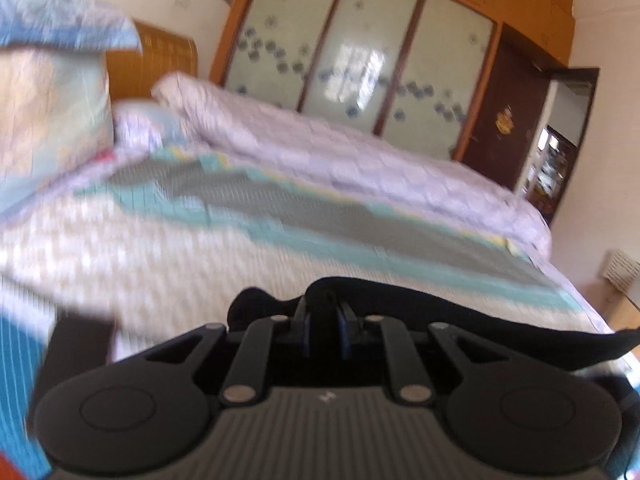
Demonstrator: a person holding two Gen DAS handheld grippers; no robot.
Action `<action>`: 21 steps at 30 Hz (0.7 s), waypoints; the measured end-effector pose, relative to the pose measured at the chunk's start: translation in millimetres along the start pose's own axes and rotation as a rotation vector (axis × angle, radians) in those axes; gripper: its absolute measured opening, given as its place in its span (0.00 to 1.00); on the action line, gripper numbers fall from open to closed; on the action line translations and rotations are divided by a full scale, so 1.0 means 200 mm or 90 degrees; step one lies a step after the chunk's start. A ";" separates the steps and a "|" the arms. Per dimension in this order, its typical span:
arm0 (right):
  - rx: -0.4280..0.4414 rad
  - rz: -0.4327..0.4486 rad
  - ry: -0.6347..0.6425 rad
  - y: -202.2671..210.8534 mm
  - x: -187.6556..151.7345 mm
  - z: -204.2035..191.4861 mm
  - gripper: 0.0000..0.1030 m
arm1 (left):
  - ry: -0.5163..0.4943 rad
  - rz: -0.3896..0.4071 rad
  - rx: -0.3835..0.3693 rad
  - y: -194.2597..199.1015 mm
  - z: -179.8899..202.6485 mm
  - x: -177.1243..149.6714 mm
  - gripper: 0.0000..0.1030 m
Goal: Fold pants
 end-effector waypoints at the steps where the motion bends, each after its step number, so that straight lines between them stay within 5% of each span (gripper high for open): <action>1: -0.025 -0.003 0.006 0.03 -0.01 0.12 0.05 | -0.004 -0.017 -0.005 0.02 0.01 -0.09 0.19; 4: -0.142 0.010 -0.012 0.13 -0.05 0.48 0.24 | -0.017 -0.122 0.010 0.04 0.07 -0.37 0.30; 8: -0.141 0.023 -0.108 0.25 -0.09 0.68 0.29 | -0.014 -0.149 0.019 0.12 0.10 -0.46 0.39; 15: -0.064 0.023 -0.060 0.37 -0.16 0.47 0.29 | 0.115 -0.088 0.005 0.26 -0.04 -0.29 0.49; 21: 0.010 -0.053 0.029 0.32 -0.39 0.18 0.30 | 0.200 -0.056 0.045 0.27 -0.28 -0.22 0.55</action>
Point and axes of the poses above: each gripper's, at about its wrist camera, not at the fingertips, and y roughly against the way its jaws point, z to its right, x to its top, the point moved 9 cm from there along -y, roughly the way its jaws point, and after that the axes turned 6 degrees about -y, right-handed, at the moved point
